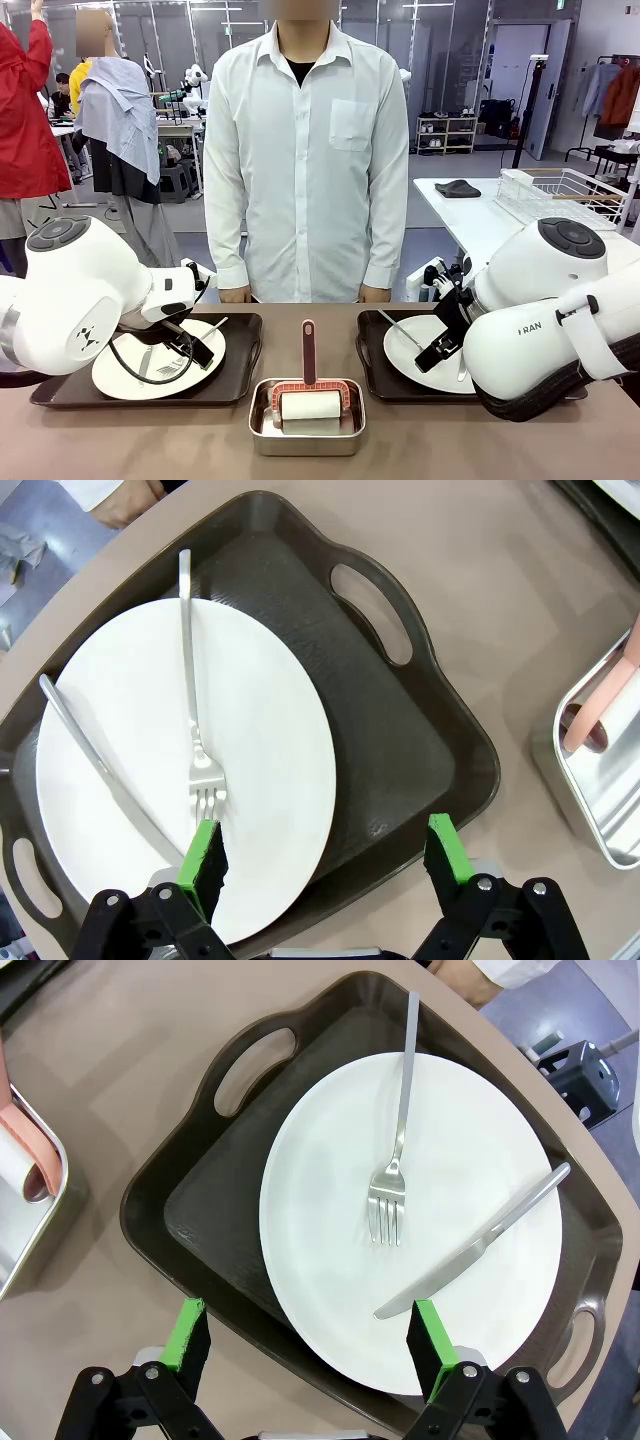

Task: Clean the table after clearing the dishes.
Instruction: When the left (or right) Handle tray is removed, use the left hand (or right hand) to clean the left (or right) side of the table with the Lint Roller.

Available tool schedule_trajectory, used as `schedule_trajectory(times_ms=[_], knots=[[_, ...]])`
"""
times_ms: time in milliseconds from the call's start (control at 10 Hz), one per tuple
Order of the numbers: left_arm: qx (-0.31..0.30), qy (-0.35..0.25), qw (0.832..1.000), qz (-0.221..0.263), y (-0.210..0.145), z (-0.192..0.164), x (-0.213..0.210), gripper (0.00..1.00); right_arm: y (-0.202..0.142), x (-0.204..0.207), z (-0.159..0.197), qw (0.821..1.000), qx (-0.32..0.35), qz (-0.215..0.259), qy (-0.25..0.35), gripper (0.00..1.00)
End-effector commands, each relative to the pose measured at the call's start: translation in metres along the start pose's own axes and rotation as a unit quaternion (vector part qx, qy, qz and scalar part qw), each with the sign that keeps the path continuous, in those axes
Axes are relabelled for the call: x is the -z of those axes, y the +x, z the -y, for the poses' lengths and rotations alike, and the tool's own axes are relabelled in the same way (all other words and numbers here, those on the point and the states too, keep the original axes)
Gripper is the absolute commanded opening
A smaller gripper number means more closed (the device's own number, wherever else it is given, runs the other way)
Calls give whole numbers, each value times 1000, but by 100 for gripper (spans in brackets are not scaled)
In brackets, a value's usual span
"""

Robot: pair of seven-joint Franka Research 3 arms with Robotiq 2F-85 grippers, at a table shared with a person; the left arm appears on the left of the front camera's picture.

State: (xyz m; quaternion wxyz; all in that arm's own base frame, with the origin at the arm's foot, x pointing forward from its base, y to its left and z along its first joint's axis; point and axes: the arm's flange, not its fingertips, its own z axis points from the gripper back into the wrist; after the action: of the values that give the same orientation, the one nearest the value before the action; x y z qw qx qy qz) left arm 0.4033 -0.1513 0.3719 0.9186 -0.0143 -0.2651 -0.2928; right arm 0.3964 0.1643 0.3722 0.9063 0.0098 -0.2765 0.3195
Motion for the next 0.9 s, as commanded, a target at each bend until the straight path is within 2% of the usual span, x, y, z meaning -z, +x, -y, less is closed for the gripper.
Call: schedule_trajectory(times_ms=[0, 400, 500, 800], knots=[[0, 0, 1000, 0, 0, 0, 0, 100, 0, 0, -1, 1000, 0, 0, 0, 100], [0, 0, 1000, 0, 0, 0, 0, 100, 0, 0, 0, 1000, 0, 0, 0, 100], [10, 15, 1000, 6, 13, -5, -3, 100, 11, -6, 8, 1000, -4, -4, 22, 100], [-20, -43, 999, 2, 42, -34, -13, 100, 47, -14, 37, 997, 12, -16, 77, 100]])
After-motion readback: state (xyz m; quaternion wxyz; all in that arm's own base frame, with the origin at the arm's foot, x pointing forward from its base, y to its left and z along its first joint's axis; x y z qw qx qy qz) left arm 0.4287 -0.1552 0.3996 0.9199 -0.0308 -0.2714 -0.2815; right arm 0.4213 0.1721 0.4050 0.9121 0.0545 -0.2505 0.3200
